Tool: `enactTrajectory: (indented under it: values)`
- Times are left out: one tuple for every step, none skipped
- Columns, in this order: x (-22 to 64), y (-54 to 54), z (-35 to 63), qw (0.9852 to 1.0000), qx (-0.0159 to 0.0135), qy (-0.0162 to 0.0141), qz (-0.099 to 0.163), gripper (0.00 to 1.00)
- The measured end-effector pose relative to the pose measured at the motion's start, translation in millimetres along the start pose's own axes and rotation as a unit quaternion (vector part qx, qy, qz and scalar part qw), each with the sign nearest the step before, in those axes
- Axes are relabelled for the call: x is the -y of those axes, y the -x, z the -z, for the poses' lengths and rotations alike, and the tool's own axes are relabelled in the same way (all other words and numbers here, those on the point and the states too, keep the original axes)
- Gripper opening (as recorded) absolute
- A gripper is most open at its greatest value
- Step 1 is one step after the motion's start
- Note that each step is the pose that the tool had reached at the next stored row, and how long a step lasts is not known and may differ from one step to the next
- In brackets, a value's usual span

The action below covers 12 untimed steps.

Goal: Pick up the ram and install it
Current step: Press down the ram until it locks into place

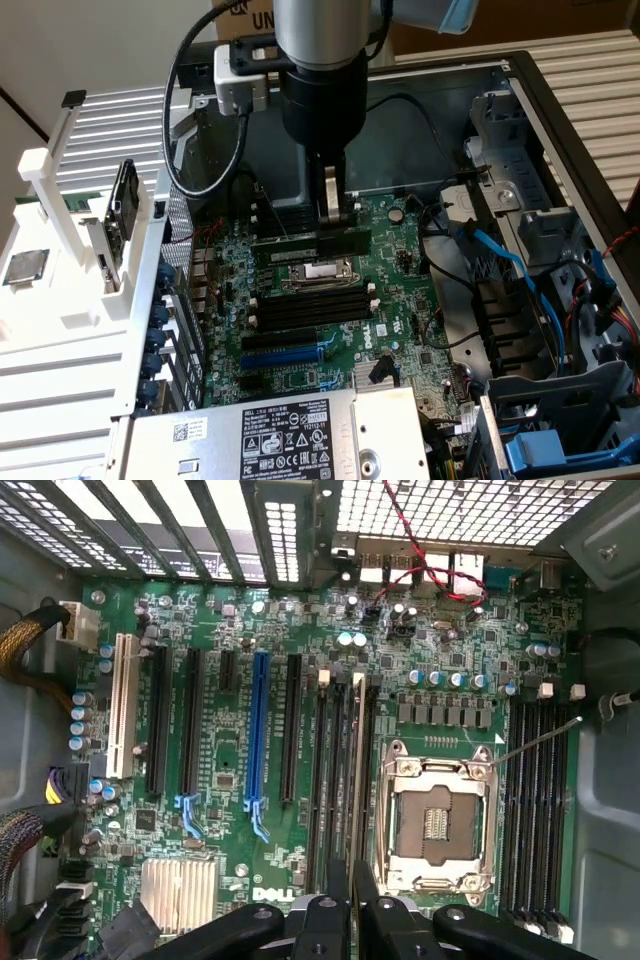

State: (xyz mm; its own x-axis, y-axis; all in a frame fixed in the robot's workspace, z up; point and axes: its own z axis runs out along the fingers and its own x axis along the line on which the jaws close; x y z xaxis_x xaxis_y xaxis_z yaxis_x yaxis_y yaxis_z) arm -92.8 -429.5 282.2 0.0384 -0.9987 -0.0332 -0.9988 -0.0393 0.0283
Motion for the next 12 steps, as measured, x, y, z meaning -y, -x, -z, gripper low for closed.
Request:
enactTrajectory:
  values:
    - [0.0, -1.5, -1.7, 1.0, 0.0001, 0.0, 0.0, 0.14]
    - [0.0, -3.2, -3.6, 1.0, 0.0002, 0.0, 0.0, 0.14]
    - [0.0, -4.8, -5.3, 1.0, 0.0003, 0.0, 0.0, 0.14]
    - [0.0, -5.8, -7.3, 1.0, 0.0005, -0.0001, 0.0, 0.14]
    - [0.0, -7.0, -8.9, 1.0, 0.0004, 0.0, 0.0, 0.14]
    - [0.0, -7.5, -10.8, 1.0, 0.0004, 0.0, 0.0, 0.14]
    - [0.0, -7.7, -12.4, 1.0, 0.0004, 0.0, 0.0, 0.14]
    - [0.0, -7.9, -14.3, 1.0, 0.0004, 0.0, 0.0, 0.14]
    - [0.0, -8.0, -16.2, 1.0, 0.0005, 0.0, 0.0, 0.14]
    - [0.1, -8.5, -18.0, 1.0, 0.0005, 0.0, 0.001, 0.14]
    - [0.2, -9.4, -19.8, 1.0, 0.0005, 0.0, 0.002, 0.14]
    - [0.2, -10.1, -21.6, 1.0, 0.0005, 0.0001, 0.003, 0.14]
